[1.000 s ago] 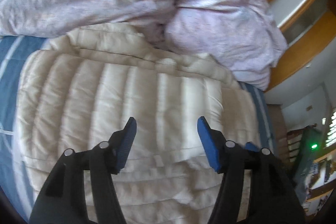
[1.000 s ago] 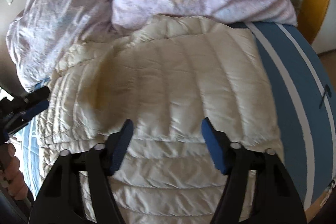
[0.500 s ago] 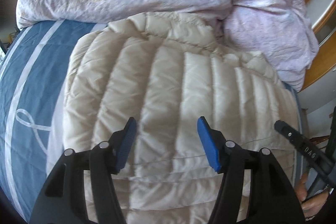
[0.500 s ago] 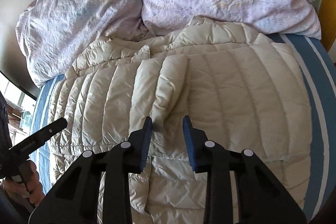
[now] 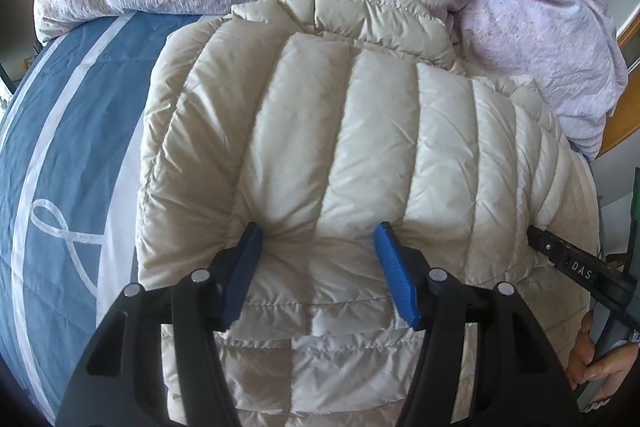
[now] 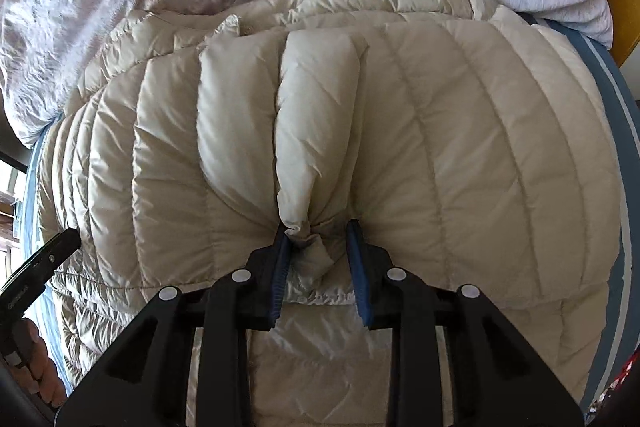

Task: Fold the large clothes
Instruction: 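Lay the sleeve over the coat body and open the left gripper, then grasp the coat hem with the left gripper, then fold the hem up toward the collar with the left gripper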

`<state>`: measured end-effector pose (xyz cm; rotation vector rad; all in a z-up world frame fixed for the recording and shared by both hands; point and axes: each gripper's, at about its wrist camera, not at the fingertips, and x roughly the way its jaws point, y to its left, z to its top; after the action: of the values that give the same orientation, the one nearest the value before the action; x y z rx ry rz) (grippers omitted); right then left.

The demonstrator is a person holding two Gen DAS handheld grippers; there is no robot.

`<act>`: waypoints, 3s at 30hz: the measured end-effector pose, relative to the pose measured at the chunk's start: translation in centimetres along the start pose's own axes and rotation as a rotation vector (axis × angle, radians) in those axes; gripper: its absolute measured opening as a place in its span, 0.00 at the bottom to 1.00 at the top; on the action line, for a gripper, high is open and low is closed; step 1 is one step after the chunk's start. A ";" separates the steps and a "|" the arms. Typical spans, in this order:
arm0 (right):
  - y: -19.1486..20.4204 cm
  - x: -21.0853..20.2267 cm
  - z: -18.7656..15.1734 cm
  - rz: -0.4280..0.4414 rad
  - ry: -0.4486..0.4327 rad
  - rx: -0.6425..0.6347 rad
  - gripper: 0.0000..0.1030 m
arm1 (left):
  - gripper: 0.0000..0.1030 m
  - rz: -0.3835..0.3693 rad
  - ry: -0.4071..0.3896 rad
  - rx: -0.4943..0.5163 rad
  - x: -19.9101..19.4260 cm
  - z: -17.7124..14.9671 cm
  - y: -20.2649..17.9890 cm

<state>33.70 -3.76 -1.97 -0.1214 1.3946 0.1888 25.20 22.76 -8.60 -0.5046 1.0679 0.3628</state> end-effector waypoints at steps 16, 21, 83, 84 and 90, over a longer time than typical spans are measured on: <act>-4.3 -3.4 -0.3 0.109 -0.025 0.061 0.79 | 0.66 -0.047 -0.009 -0.009 -3.6 -2.1 2.4; -8.5 -6.0 -3.4 0.168 -0.008 0.105 0.79 | 0.66 -0.074 -0.007 -0.045 -6.9 -5.5 5.8; -24.3 -9.7 -25.1 0.518 0.359 0.179 0.15 | 0.10 -0.074 0.128 -0.080 -12.3 -25.4 7.5; -24.2 -10.0 -24.8 0.516 0.359 0.163 0.14 | 0.09 -0.067 0.125 -0.075 -12.4 -25.3 7.3; -23.9 -11.7 -22.8 0.502 0.325 0.117 0.11 | 0.06 -0.033 0.102 -0.051 -13.5 -24.5 6.6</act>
<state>14.61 -32.37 4.98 0.3123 1.7396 0.5204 -2.19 14.01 -7.39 -0.5904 1.1502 0.3384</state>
